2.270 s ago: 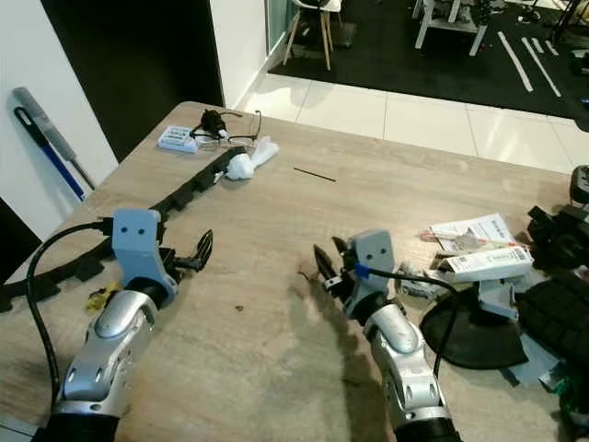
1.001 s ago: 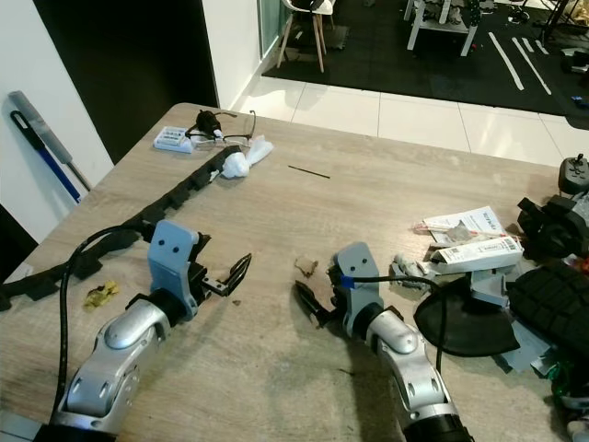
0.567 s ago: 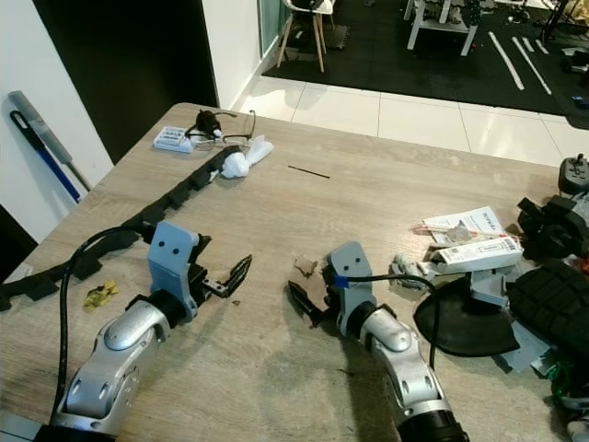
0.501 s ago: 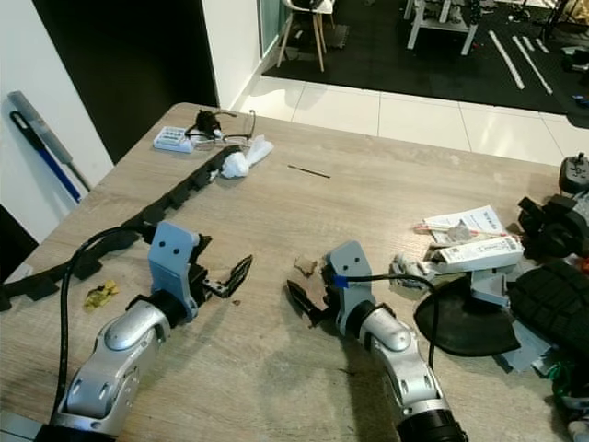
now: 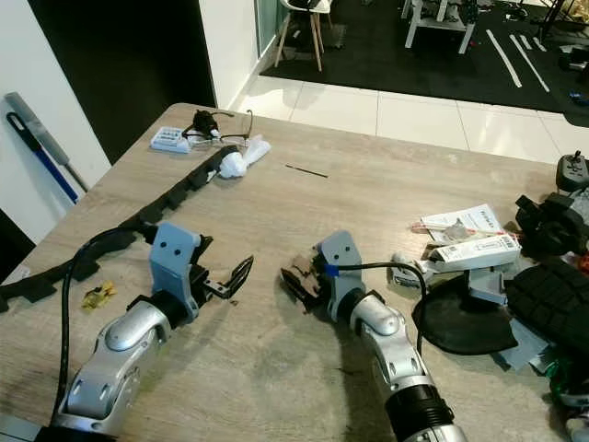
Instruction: Picking trash to rubbish bin
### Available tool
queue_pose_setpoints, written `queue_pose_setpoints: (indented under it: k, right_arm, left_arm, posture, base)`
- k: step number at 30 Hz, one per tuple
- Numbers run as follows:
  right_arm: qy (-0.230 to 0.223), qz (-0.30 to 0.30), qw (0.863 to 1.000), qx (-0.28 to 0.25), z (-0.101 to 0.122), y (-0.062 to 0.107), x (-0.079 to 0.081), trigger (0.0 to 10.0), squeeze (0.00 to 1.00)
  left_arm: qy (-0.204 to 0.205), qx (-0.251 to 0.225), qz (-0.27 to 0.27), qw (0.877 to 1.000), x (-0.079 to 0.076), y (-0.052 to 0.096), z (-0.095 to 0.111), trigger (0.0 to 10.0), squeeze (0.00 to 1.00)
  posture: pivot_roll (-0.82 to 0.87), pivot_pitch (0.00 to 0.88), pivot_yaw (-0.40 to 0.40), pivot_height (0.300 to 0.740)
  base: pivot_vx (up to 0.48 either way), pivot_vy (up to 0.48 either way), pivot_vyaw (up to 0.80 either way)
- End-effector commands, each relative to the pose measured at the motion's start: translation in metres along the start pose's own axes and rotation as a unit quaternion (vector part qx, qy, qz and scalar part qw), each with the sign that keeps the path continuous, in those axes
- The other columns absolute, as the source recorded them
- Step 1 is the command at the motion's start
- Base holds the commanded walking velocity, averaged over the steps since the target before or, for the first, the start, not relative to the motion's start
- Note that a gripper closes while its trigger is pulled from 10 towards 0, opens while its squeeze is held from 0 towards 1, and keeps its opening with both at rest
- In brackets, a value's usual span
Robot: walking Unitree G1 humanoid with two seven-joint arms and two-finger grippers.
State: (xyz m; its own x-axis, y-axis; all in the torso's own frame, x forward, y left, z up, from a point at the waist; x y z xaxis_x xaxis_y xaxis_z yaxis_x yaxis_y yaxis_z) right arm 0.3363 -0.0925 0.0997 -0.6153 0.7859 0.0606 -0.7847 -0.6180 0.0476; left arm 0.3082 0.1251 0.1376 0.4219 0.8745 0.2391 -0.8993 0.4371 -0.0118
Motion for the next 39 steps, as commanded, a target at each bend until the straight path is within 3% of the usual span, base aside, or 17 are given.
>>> queue_pose_setpoints:
  k: [1, 4, 6, 10, 14, 16, 18, 19, 21, 27, 28, 29, 30, 39]
  right_arm:
    - [-0.033, 0.0, 0.998, 0.048, -0.026, 0.006, 0.002, 0.0, 0.0]
    - [-0.032, 0.006, 0.998, 0.055, -0.028, 0.006, 0.002, 0.0, 0.0]
    - [-0.016, 0.017, 0.996, 0.087, -0.032, 0.007, 0.003, 0.0, 0.0]
    - [-0.017, 0.007, 0.996, 0.085, -0.027, 0.006, 0.0, 0.0, 0.0]
    - [-0.047, -0.069, 0.996, -0.033, 0.02, 0.0, -0.022, 0.0, 0.0]
    - [-0.052, -0.083, 0.993, -0.059, 0.029, 0.0, -0.026, 0.0, 0.0]
    - [-0.061, -0.126, 0.977, -0.164, 0.071, 0.007, -0.04, 0.0, 0.0]
    - [-0.061, -0.126, 0.977, -0.164, 0.071, 0.007, -0.04, 0.0, 0.0]
    - [-0.053, -0.159, 0.956, -0.239, 0.103, 0.02, -0.05, 0.0, 0.0]
    - [-0.035, -0.181, 0.935, -0.303, 0.13, 0.036, -0.048, 0.0, 0.0]
    - [-0.034, -0.184, 0.935, -0.302, 0.129, 0.037, -0.047, 2.8, 0.0]
    - [-0.034, -0.185, 0.937, -0.293, 0.126, 0.036, -0.046, 2.8, 0.0]
    - [-0.03, -0.189, 0.94, -0.284, 0.121, 0.035, -0.045, 10.0, 0.0]
    - [0.0, -0.209, 0.949, -0.237, 0.096, 0.038, -0.035, 10.0, 0.0]
  left_arm:
    - [-0.005, 0.002, -0.008, 1.0, -0.003, 0.001, -0.001, 10.0, 0.0]
    - [-0.006, 0.001, -0.009, 1.0, -0.002, 0.001, -0.001, 10.0, 0.0]
    - [-0.006, 0.001, -0.009, 1.0, -0.002, 0.001, -0.001, 10.0, 0.0]
    - [-0.006, 0.001, -0.01, 1.0, -0.003, 0.001, -0.001, 10.0, 0.0]
    - [-0.005, -0.003, -0.003, 1.0, -0.001, 0.001, 0.001, 10.0, 0.0]
    - [-0.005, -0.004, -0.001, 1.0, 0.0, 0.001, 0.001, 10.0, 0.0]
    - [0.009, -0.008, 0.03, 0.999, 0.009, 0.001, 0.002, 10.0, 0.0]
    - [0.009, -0.008, 0.03, 0.999, 0.009, 0.001, 0.002, 10.0, 0.0]
    - [0.021, -0.011, 0.066, 0.998, 0.02, 0.001, 0.003, 10.0, 0.0]
    - [0.035, -0.017, 0.14, 0.989, 0.043, 0.003, 0.005, 10.0, 0.0]
    - [0.037, -0.018, 0.154, 0.987, 0.047, 0.004, 0.006, 10.0, 0.0]
    - [0.038, -0.018, 0.165, 0.985, 0.051, 0.005, 0.006, 10.0, 0.0]
    - [0.036, -0.017, 0.176, 0.984, 0.055, 0.005, 0.006, 10.0, 0.0]
    - [0.04, -0.017, 0.192, 0.98, 0.058, 0.01, 0.007, 10.0, 0.0]
  posture:
    - [0.06, 0.135, 0.008, 0.74]
    - [0.06, 0.135, 0.008, 0.74]
    - [0.06, 0.133, 0.007, 0.74]
    - [0.06, 0.131, 0.005, 0.74]
    - [0.07, 0.129, 0.004, 0.74]
    - [0.07, 0.129, 0.004, 0.74]
    - [0.07, 0.129, 0.004, 0.74]
    - [0.07, 0.129, 0.004, 0.74]
    - [0.07, 0.129, 0.004, 0.74]
    - [0.05, 0.117, -0.005, 0.74]
    - [0.05, 0.115, -0.006, 0.74]
    - [0.05, 0.115, -0.006, 0.74]
    - [0.05, 0.116, -0.006, 0.74]
    - [0.05, 0.124, -0.02, 0.74]
  base:
    - [0.0, 0.0, 0.0]
    - [0.0, 0.0, 0.0]
    - [0.0, 0.0, 0.0]
    - [0.0, 0.0, 0.0]
    - [0.0, 0.0, 0.0]
    - [0.0, 0.0, 0.0]
    - [0.0, 0.0, 0.0]
    - [0.0, 0.0, 0.0]
    - [0.0, 0.0, 0.0]
    - [0.0, 0.0, 0.0]
    - [0.0, 0.0, 0.0]
    - [0.0, 0.0, 0.0]
    - [0.0, 0.0, 0.0]
    - [0.0, 0.0, 0.0]
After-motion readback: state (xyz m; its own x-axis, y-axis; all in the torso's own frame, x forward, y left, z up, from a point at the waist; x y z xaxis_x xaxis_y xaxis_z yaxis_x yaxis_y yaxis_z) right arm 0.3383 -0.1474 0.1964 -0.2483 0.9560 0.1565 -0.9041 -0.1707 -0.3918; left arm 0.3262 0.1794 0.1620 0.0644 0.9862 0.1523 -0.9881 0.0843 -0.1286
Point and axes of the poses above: a point about 5 cm out from each wrist's last joint towards the gripper, its own y axis pointing back from the gripper into the wrist, its own z axis along the axis of the wrist's last joint, x = y × z, the point moved 3 cm from there along -y, pointing out of the wrist towards the gripper, and after that the axes turned 8 degrees about -y, right-handed, at the moved point
